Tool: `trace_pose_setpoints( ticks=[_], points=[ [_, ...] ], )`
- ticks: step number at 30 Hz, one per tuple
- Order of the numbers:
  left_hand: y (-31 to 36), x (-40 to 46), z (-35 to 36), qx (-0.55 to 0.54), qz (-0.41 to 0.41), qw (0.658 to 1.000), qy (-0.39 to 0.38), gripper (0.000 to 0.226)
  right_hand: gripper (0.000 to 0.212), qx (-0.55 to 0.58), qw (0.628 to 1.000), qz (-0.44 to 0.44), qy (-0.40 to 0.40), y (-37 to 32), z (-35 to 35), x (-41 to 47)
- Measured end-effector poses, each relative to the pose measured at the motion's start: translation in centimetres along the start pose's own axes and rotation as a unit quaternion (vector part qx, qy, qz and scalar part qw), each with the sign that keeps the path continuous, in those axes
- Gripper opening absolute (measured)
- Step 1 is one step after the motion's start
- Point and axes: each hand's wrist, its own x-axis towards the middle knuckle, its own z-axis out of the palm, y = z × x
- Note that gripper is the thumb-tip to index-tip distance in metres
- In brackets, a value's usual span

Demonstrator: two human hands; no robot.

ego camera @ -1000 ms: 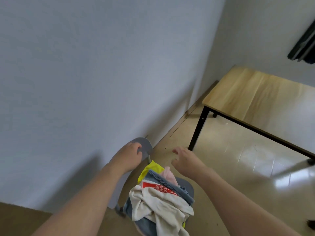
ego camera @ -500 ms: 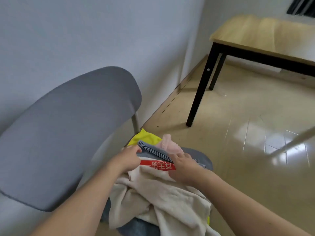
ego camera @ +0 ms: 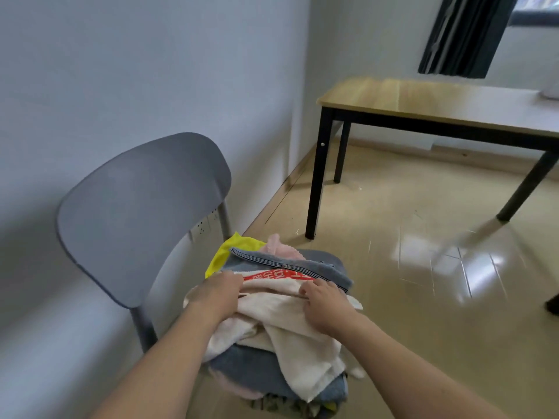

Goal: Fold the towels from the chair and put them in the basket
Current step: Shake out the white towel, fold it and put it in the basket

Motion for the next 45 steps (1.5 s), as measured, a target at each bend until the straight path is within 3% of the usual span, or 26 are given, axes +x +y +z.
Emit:
trace_pose_setpoints(
  ticks=[3,8,11,15,21,25,28,30,33,36,38,42,45],
  points=[
    [1.7,-0.9,-2.1,-0.093,-0.016,0.993,0.067,0.012,0.043,0.019,1.0,-0.01,0.008,-1.1,-0.4,-0.4],
    [4.6,-1.6,-9.5,-0.33,0.022,0.933,0.142,0.016,0.037,0.042,0.996,-0.003,0.074,-3.1,-2.1,0.2],
    [5.8,-2.9,-13.4,-0.319,0.052,0.925,0.201,0.024,0.025,0.124,0.988,-0.014,0.088,-3.7,-4.2,0.2],
    [5.0,-4.6,-16.8,-0.257,0.023,0.931,0.258,0.016,0.02,0.211,0.971,0.034,0.108,-2.5,-8.4,-0.8],
    [4.1,-8.1,-23.1,-0.27,-0.053,0.91,0.311,0.02,0.028,0.203,0.959,0.081,0.178,-0.8,-16.5,-3.3],
    [4.3,-11.3,-28.0,-0.441,-0.023,0.839,0.319,0.022,0.033,0.321,0.927,0.081,0.177,-1.5,-22.5,-5.8],
    [4.7,-14.1,-31.6,-0.628,0.049,0.748,0.21,0.025,0.035,0.4,0.898,0.06,0.174,-3.5,-27.7,-8.2],
    [5.0,-15.7,-33.9,-0.676,0.138,0.706,0.162,0.016,0.032,0.415,0.894,0.027,0.166,-5.3,-31.1,-10.0],
    [6.0,-18.1,-37.1,-0.732,0.253,0.617,0.136,0.03,0.034,0.418,0.883,-0.034,0.211,-7.8,-35.4,-12.6],
    [7.8,-20.5,-40.0,-0.772,0.316,0.539,0.111,0.013,0.039,0.382,0.882,-0.065,0.267,-9.2,-38.4,-14.5],
    [8.5,-21.5,-41.3,-0.783,0.325,0.519,0.115,0.015,0.034,0.363,0.886,-0.088,0.276,-9.5,-39.8,-15.6],
    [9.4,-23.9,-43.9,-0.738,0.341,0.559,0.166,0.033,0.019,0.359,0.882,-0.105,0.285,-9.7,-42.5,-18.1],
    [10.2,-25.9,-46.0,-0.723,0.382,0.55,0.169,0.04,0.025,0.292,0.888,-0.106,0.338,-10.0,-45.2,-19.5]
  ],
)
